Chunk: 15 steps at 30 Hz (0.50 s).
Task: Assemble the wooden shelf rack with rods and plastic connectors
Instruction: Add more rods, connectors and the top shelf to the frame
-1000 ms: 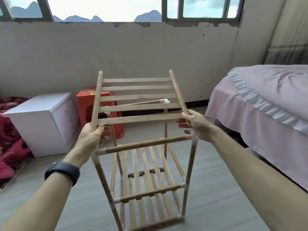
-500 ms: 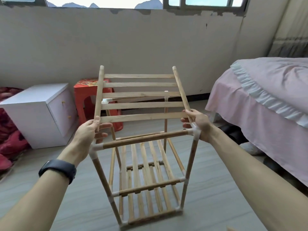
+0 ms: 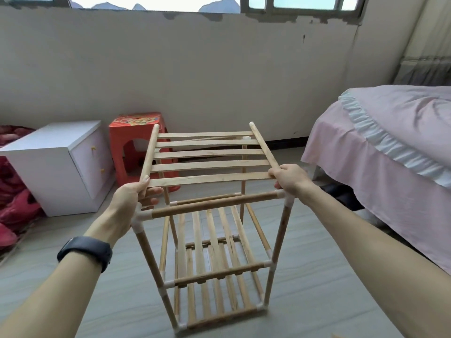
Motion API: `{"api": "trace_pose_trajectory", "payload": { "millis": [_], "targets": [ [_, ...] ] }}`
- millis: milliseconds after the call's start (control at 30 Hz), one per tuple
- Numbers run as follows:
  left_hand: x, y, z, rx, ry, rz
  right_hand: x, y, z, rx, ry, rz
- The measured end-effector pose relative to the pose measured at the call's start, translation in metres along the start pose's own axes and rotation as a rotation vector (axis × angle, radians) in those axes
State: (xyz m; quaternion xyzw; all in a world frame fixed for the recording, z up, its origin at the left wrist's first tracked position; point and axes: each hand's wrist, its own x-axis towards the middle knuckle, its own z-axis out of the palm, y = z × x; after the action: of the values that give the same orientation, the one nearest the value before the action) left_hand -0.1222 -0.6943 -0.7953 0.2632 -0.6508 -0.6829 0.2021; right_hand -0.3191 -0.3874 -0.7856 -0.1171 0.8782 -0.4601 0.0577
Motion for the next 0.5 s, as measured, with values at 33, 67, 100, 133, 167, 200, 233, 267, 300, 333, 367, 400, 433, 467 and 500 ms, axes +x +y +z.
{"api": "trace_pose_trajectory", "payload": {
  "millis": [33, 67, 100, 133, 167, 200, 233, 267, 300, 333, 367, 400, 433, 467, 500],
  "targets": [
    [-0.001, 0.0, -0.001, 0.0, 0.002, 0.0, 0.0, -0.001, 0.0, -0.066, 0.009, -0.005],
    [-0.001, 0.0, -0.001, -0.006, 0.005, -0.003, 0.0, -0.004, 0.001, -0.134, 0.014, 0.0],
    [-0.001, -0.001, -0.002, -0.02, 0.009, -0.011, -0.001, -0.007, 0.001, -0.204, 0.02, 0.014],
    [-0.002, -0.002, -0.002, -0.036, 0.015, -0.022, -0.002, -0.01, 0.001, -0.274, 0.029, 0.036],
    [-0.002, -0.004, -0.003, -0.05, 0.02, -0.032, -0.003, -0.013, 0.002, -0.347, 0.041, 0.061],
    [-0.003, -0.005, -0.003, -0.059, 0.023, -0.04, -0.004, -0.016, 0.003, -0.425, 0.057, 0.084],
    [-0.003, -0.007, -0.002, -0.069, 0.026, -0.047, -0.005, -0.018, 0.005, -0.502, 0.078, 0.099],
    [-0.004, -0.008, -0.002, -0.08, 0.032, -0.052, -0.006, -0.019, 0.007, -0.564, 0.103, 0.108],
    [-0.004, -0.008, -0.002, -0.088, 0.041, -0.055, -0.007, -0.02, 0.009, -0.601, 0.127, 0.11],
    [-0.003, -0.009, -0.002, -0.088, 0.05, -0.057, -0.007, -0.019, 0.011, -0.614, 0.146, 0.108],
    [-0.003, -0.009, -0.002, -0.086, 0.053, -0.058, -0.008, -0.019, 0.012, -0.608, 0.158, 0.108],
    [-0.002, -0.008, -0.002, -0.088, 0.052, -0.06, -0.008, -0.019, 0.012, -0.598, 0.163, 0.112],
    [-0.002, -0.008, -0.002, -0.095, 0.05, -0.063, -0.008, -0.019, 0.011, -0.594, 0.165, 0.118],
    [-0.002, -0.009, -0.001, -0.099, 0.051, -0.067, -0.007, -0.019, 0.01, -0.598, 0.168, 0.124],
    [-0.003, -0.009, 0.0, -0.097, 0.052, -0.074, -0.007, -0.018, 0.008, -0.609, 0.173, 0.127]
  ]
}}
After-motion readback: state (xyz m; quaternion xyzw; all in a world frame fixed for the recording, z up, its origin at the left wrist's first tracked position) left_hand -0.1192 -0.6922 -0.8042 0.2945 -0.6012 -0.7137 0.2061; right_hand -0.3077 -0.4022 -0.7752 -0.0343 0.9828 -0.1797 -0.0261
